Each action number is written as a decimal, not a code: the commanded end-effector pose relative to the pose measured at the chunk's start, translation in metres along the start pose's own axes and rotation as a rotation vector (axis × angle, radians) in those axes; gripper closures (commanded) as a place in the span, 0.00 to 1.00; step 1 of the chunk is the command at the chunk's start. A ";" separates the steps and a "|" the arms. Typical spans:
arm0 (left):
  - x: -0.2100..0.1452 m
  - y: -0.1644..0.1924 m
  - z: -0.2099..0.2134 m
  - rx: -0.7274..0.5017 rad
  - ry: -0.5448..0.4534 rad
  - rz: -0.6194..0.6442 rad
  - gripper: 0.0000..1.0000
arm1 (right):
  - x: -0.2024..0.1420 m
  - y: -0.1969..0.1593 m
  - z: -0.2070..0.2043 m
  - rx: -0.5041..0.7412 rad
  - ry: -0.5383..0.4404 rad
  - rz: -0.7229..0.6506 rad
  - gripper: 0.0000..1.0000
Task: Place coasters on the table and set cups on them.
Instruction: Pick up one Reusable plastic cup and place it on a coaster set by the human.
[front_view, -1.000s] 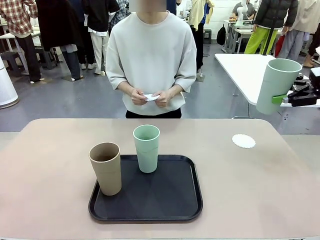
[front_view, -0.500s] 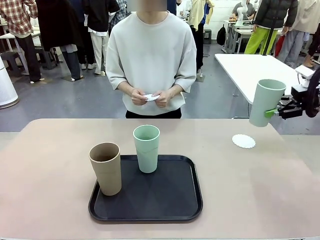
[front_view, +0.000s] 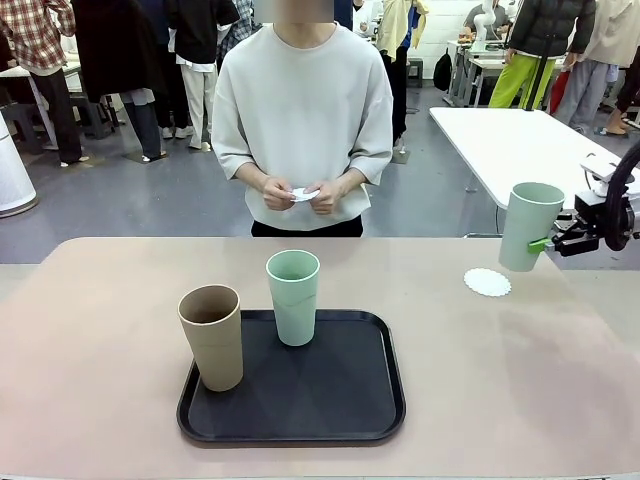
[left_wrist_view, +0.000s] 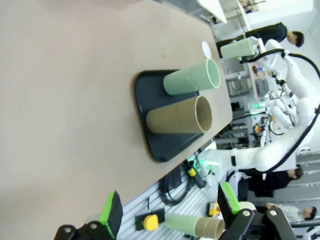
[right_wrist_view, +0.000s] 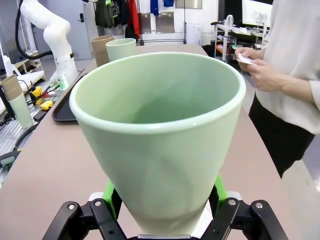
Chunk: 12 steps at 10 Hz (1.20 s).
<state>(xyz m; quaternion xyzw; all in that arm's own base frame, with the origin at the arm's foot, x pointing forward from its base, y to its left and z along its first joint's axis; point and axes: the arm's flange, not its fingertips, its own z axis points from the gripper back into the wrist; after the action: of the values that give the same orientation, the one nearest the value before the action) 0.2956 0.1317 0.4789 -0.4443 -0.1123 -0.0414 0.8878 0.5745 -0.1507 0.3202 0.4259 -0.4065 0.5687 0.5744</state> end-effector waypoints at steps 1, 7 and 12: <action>0.000 0.000 0.000 -0.007 -0.008 -0.007 0.00 | -0.013 -0.008 -0.009 0.057 -0.014 0.029 0.18; 0.000 0.000 0.000 -0.007 -0.008 -0.007 0.00 | -0.027 -0.039 -0.024 0.063 -0.023 0.028 0.18; 0.000 0.000 0.000 -0.007 -0.008 -0.007 0.00 | -0.046 -0.054 -0.027 0.047 -0.012 -0.002 0.18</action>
<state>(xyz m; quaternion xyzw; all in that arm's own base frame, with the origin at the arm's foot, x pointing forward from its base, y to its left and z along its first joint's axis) 0.2956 0.1317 0.4788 -0.4443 -0.1123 -0.0414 0.8878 0.6145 -0.1382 0.2660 0.4419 -0.3994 0.5794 0.5563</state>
